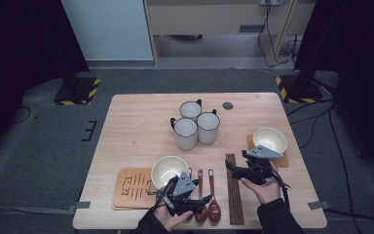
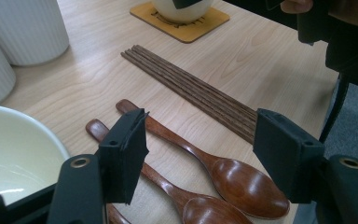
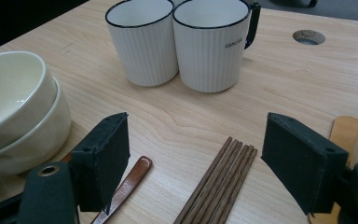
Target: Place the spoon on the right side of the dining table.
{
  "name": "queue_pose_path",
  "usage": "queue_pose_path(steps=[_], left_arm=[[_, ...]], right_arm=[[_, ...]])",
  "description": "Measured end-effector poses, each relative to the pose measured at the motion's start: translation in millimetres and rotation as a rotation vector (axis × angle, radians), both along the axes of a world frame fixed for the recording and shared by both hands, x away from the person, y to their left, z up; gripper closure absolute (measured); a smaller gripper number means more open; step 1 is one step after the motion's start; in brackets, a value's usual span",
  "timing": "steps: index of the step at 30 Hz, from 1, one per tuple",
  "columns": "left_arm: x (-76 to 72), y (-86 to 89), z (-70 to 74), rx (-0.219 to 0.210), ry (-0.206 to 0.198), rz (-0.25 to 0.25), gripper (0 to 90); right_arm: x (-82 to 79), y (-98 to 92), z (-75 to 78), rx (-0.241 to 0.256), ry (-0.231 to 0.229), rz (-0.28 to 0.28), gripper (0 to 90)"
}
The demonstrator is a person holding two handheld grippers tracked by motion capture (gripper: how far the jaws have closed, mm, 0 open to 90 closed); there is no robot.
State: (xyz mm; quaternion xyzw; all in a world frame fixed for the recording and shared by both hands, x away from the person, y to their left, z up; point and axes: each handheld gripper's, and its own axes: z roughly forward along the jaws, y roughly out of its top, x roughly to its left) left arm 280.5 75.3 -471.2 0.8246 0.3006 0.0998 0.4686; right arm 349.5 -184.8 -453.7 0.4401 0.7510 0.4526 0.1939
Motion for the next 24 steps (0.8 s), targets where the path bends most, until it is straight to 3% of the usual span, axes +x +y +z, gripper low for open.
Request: queue_pose_path(steps=[24], left_arm=[[-6.0, -13.8, -17.9, 0.073, 0.012, -0.063, 34.8]], right_arm=[[-5.1, 4.0, -9.1, -0.010, 0.025, 0.024, 22.1]])
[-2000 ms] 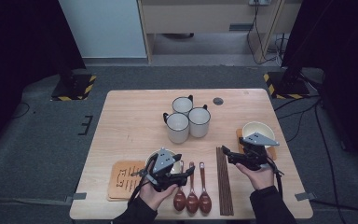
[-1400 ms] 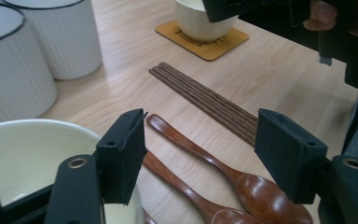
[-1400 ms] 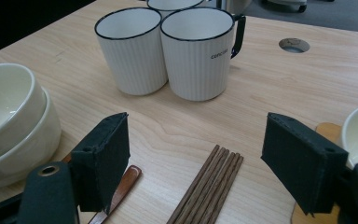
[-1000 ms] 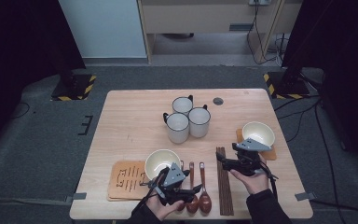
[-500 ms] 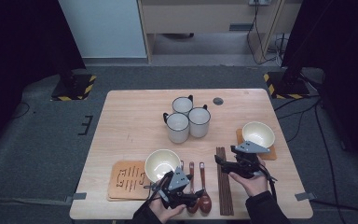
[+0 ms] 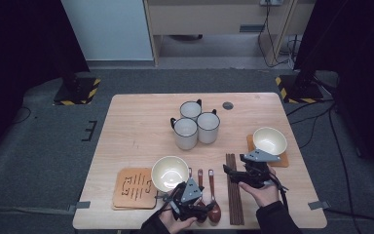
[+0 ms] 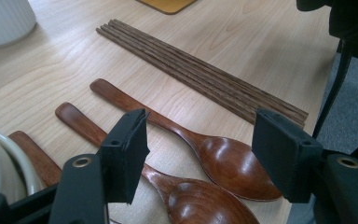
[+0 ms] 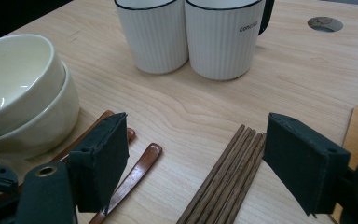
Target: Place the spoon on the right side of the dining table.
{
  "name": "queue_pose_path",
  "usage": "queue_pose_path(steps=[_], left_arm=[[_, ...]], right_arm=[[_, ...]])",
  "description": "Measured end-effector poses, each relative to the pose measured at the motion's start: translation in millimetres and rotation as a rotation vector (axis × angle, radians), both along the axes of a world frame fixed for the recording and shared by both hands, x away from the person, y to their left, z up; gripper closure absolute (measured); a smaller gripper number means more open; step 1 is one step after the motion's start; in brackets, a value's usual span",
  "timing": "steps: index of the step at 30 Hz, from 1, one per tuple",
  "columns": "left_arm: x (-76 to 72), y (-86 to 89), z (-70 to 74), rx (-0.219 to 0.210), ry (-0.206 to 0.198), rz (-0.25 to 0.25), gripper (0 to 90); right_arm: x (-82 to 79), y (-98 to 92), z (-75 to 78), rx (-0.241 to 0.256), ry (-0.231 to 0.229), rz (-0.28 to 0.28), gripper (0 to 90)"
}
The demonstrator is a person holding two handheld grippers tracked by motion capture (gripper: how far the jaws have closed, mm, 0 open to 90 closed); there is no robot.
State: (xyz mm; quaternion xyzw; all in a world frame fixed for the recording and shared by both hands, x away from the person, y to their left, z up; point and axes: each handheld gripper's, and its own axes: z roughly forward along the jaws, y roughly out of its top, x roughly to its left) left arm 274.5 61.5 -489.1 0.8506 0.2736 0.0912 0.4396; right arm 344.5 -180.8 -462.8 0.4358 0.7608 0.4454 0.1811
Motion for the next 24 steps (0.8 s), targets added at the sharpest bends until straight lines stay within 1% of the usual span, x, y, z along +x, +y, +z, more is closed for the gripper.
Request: queue_pose_path(steps=[8, 10, 16, 24], left_arm=[[0.6, -3.9, -6.7, 0.018, 0.014, -0.025, 34.7], [1.3, -4.4, -8.6, 0.029, 0.019, -0.029, 34.6], [2.0, -6.5, -12.0, 0.042, 0.028, -0.043, 34.2], [3.4, -10.2, -18.7, 0.065, 0.051, -0.071, 33.6]], right_arm=[[-0.3, 2.8, -2.6, -0.002, 0.006, 0.010, 21.9], [0.5, 3.1, -3.9, -0.006, 0.007, 0.010, 21.8], [1.2, 5.4, -6.8, -0.003, 0.018, 0.012, 21.7], [1.9, 11.5, -11.6, -0.015, 0.034, 0.025, 21.6]])
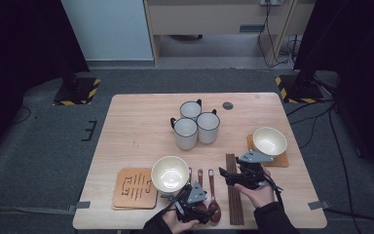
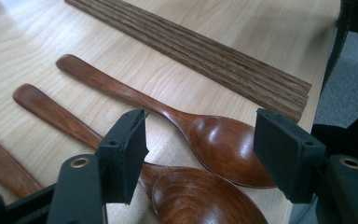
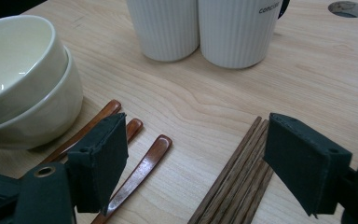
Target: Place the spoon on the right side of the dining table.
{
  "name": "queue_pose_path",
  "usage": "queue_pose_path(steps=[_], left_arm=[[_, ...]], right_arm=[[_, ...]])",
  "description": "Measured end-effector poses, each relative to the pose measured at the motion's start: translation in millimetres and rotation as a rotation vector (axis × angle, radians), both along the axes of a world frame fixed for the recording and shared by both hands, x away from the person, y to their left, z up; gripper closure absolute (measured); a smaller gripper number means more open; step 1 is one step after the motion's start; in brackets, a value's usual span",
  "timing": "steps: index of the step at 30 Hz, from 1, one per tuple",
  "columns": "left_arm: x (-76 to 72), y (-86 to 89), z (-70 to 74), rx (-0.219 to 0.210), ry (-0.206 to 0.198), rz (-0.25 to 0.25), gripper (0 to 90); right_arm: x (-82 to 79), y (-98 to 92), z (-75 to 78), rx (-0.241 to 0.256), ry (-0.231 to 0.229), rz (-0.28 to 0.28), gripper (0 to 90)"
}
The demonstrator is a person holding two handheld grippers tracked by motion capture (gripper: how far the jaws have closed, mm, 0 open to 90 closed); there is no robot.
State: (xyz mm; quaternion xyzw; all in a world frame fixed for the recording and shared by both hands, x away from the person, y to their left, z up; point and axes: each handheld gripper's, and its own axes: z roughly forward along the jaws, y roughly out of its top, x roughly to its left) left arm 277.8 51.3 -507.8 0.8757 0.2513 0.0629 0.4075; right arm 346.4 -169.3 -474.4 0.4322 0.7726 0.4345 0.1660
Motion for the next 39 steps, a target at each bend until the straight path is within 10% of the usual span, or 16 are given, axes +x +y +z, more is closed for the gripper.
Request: queue_pose_path(steps=[39], left_arm=[[-0.1, -13.3, -14.0, 0.065, 0.012, -0.082, 25.7]], right_arm=[[4.3, 27.5, -21.0, -0.044, 0.078, 0.044, 21.7]])
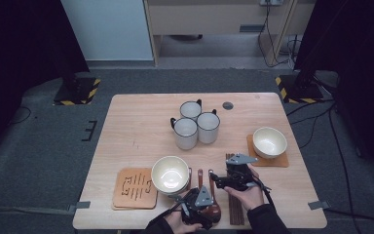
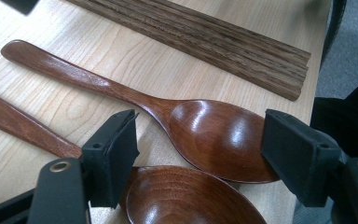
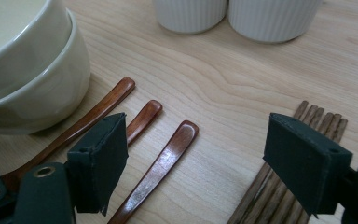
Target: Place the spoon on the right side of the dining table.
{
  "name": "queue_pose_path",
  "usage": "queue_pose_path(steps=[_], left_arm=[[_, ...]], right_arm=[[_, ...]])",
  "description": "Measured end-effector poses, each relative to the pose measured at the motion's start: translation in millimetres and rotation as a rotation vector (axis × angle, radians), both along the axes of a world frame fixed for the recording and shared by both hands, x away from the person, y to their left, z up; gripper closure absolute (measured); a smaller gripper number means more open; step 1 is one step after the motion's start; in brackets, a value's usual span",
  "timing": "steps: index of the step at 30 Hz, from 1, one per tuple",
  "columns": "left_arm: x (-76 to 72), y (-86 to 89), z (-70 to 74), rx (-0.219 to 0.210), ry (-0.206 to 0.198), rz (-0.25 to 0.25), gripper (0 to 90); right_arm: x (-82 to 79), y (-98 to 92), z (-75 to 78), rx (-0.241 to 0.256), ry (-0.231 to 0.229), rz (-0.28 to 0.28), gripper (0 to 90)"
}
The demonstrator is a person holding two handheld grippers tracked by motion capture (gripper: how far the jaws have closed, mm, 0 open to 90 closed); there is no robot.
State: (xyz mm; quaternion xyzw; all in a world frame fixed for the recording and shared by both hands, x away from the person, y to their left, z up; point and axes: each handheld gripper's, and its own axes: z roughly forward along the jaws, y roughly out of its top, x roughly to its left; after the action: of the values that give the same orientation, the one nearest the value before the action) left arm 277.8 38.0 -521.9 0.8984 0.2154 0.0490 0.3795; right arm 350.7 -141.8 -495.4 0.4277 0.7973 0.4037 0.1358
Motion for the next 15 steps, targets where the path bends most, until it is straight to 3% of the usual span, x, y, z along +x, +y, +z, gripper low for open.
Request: queue_pose_path(steps=[15], left_arm=[[-2.9, -1.1, -4.4, 0.012, -0.033, -0.030, 25.1]], right_arm=[[2.8, 10.3, -14.0, 0.032, 0.085, 0.044, 27.8]])
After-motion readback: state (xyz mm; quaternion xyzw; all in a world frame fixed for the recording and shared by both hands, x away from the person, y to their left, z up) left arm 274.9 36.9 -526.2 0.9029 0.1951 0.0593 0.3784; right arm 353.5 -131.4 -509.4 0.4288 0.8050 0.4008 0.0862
